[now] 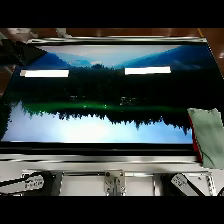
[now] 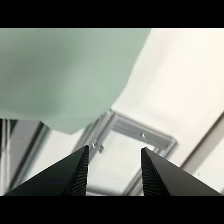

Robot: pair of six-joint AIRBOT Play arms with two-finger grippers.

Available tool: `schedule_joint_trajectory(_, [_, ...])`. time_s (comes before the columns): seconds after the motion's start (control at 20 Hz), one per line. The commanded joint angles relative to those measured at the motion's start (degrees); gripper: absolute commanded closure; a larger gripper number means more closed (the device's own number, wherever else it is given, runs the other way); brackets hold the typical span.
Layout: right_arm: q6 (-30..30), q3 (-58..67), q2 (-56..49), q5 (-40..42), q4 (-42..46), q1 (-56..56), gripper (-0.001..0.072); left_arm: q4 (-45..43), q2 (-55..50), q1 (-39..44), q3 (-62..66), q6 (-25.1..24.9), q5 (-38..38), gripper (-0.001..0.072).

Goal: Fold the shirts.

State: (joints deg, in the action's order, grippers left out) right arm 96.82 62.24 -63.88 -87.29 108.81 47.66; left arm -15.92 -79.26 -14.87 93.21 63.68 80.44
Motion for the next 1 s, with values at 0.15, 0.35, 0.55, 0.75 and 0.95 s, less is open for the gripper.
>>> schedule_joint_trajectory(0.15, [-8.3,10.8,7.0,19.7,-33.4,-7.8,0.0249,-51.5,-0.2,12.7,0.8,15.6,-1.5,0.0670])
schedule_joint_trajectory(0.35, [-7.5,10.7,0.9,6.1,-26.8,-23.5,0.0029,-73.9,-2.0,23.3,0.8,21.6,2.7,0.0092])
schedule_joint_trajectory(0.55, [-7.4,10.7,-4.4,1.6,-27.3,-34.3,0.0030,-73.5,-4.8,26.1,0.8,26.2,3.6,0.0045])
schedule_joint_trajectory(0.75, [-7.5,10.7,-4.5,3.1,-27.8,-41.2,0.0030,-73.0,-6.2,26.2,0.8,26.3,3.5,0.0053])
schedule_joint_trajectory(0.95, [-7.5,10.7,-4.5,3.1,-27.9,-44.1,0.0030,-71.1,-6.3,26.3,0.8,27.7,2.5,0.0053])
